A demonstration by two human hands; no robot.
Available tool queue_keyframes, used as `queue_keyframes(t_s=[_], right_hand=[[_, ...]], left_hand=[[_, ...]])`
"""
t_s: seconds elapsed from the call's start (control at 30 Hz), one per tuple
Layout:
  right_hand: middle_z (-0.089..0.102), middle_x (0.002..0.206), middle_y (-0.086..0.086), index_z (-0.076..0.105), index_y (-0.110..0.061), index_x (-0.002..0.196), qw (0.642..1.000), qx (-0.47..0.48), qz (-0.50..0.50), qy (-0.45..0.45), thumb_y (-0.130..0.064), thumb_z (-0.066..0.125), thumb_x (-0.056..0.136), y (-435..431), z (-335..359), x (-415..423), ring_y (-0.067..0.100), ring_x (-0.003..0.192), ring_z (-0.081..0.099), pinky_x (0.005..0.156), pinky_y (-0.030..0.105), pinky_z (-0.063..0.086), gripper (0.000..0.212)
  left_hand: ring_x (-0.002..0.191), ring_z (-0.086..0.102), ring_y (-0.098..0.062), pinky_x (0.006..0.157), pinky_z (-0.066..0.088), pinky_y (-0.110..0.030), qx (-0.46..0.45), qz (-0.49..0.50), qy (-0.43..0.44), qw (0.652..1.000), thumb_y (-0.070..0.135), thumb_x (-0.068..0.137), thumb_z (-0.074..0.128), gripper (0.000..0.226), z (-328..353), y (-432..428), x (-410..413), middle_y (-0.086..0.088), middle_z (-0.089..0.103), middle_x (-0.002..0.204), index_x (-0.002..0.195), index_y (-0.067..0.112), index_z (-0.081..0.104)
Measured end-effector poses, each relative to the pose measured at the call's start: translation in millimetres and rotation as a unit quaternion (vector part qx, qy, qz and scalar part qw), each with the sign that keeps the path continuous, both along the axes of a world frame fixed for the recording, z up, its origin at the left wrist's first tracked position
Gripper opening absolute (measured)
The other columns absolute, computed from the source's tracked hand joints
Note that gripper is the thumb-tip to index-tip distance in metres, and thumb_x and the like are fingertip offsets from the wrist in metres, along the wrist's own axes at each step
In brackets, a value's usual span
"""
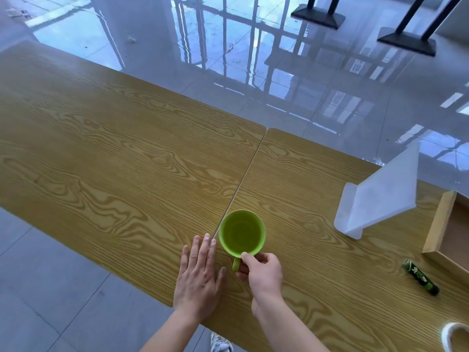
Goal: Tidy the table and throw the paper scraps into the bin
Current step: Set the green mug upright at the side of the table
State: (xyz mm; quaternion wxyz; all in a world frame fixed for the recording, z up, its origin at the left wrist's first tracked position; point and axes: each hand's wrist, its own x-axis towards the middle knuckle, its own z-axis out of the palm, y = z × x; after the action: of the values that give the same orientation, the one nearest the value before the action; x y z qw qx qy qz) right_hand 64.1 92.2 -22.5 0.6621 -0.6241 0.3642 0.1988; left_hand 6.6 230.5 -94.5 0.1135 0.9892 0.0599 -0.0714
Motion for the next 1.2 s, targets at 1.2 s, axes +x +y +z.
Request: queue_keyframes(t_s=[1.2], right_hand=[[0.064, 0.094, -0.01, 0.06, -0.023, 0.109, 0.898, -0.297, 0.307, -0.1, -0.04, 0.064, 0.085, -74.9, 29.3, 11.1, 0.014, 0.09, 0.061, 0.078, 0.03, 0.049, 0.03]], left_hand=[[0.093, 0.063, -0.028, 0.078, 0.053, -0.042, -0.099, -0.039, -0.139, 0.985, 0.02, 0.075, 0.048, 0.043, 78.9, -20.0, -13.0, -0.007, 0.066, 0.108, 0.11, 0.008, 0.07]])
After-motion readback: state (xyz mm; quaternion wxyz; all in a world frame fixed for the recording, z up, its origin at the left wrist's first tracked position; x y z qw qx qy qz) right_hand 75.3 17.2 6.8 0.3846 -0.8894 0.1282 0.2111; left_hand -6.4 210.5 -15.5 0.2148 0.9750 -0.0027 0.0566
